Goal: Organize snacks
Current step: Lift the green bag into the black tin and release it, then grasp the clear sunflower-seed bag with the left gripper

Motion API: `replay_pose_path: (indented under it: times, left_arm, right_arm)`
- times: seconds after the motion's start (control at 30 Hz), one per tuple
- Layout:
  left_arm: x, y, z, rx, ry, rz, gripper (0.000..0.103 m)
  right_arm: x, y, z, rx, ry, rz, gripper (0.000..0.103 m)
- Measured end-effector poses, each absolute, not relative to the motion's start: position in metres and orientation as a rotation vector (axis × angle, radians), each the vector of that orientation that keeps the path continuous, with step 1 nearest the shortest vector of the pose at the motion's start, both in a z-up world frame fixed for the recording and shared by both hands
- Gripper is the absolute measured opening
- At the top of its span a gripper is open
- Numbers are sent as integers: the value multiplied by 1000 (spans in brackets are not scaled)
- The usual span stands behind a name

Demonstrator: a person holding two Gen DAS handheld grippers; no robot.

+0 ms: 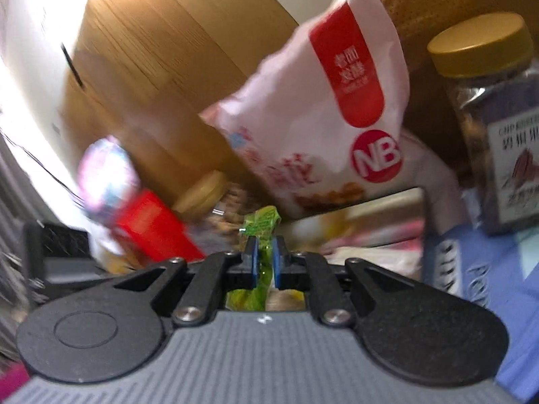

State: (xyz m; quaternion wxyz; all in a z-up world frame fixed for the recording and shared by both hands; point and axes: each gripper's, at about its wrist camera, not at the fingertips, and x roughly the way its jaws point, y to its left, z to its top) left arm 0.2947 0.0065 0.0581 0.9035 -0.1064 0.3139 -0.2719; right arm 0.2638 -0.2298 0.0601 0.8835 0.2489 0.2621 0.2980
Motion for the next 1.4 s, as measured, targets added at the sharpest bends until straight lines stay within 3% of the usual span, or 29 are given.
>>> replay_pose_path:
  times: [0.13,0.3,0.4,0.57,0.7,0.93,1.27,1.4]
  left_arm:
    - [286,2,55,-173,638,-541,54]
    - [248,16,74,-165,598,-577,56]
    - [208,40,81,-212,579,-612,66]
    - [140,87,53,-285,667,-568,66]
    - [95,127,15,-512,736,-552,66]
    - [61,145,-37,-682,776,-488,50]
    - [49,156,-44,-727,754,-473,49]
    - [37,170,-51,-804,733,-492,42]
  right_arm:
    - [264,-215,56,374,516,542,25]
    - [240,-227,67,385,444,514,26]
    - [208,-226,76,410,429,537,26]
    - [158,-201,56,406,625,759,27]
    - [151,-162,24,338,817,808,27]
    - [168,-129,8,282,882,757,25]
    - [140,-124,-4,496,1001,855,27]
    - [115,-113,-8,532,1065,952,27]
